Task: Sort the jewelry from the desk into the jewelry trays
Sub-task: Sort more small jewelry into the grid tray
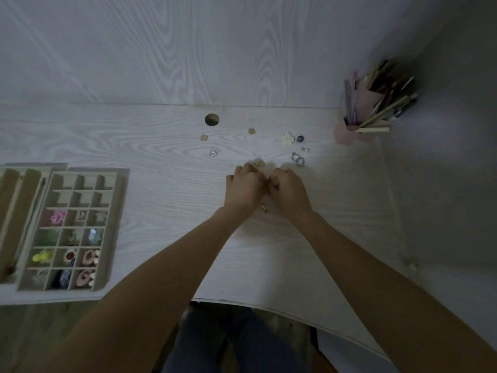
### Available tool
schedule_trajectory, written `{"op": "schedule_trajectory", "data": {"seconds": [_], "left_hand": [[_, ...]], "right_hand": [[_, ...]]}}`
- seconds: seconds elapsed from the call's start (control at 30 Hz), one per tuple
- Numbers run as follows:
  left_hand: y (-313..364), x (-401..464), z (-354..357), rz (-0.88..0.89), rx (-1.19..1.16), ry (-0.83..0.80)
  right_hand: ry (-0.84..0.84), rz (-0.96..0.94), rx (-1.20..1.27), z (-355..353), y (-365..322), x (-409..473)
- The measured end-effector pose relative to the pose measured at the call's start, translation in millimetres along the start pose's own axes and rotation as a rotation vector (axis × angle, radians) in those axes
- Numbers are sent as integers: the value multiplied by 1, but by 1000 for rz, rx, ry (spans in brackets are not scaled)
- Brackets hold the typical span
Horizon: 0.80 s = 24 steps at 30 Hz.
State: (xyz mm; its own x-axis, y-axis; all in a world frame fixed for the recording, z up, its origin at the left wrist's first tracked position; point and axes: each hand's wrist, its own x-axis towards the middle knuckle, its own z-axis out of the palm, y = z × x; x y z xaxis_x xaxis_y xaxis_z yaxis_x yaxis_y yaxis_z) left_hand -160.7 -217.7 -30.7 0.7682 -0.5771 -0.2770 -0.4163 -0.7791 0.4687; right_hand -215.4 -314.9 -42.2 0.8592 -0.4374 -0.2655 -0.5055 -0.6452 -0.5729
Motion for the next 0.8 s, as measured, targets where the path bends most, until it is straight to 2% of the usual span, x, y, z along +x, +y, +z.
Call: {"op": "schedule_trajectory", "data": {"seconds": [0.13, 0.3, 0.47, 0.63, 0.8], "left_hand": [[3, 6, -1, 19, 53, 38], [5, 15, -3, 84, 214, 17], [7, 20, -6, 91, 239, 0], [4, 16, -8, 113, 168, 8], [-4, 10, -9, 70, -83, 78]], "right_hand": [[31, 14, 34, -1, 2, 2], [26, 70, -41, 1, 1, 6], [19, 77, -93, 2, -1, 6], [31, 105, -97, 2, -3, 7], [21, 21, -63, 2, -5, 5]]}}
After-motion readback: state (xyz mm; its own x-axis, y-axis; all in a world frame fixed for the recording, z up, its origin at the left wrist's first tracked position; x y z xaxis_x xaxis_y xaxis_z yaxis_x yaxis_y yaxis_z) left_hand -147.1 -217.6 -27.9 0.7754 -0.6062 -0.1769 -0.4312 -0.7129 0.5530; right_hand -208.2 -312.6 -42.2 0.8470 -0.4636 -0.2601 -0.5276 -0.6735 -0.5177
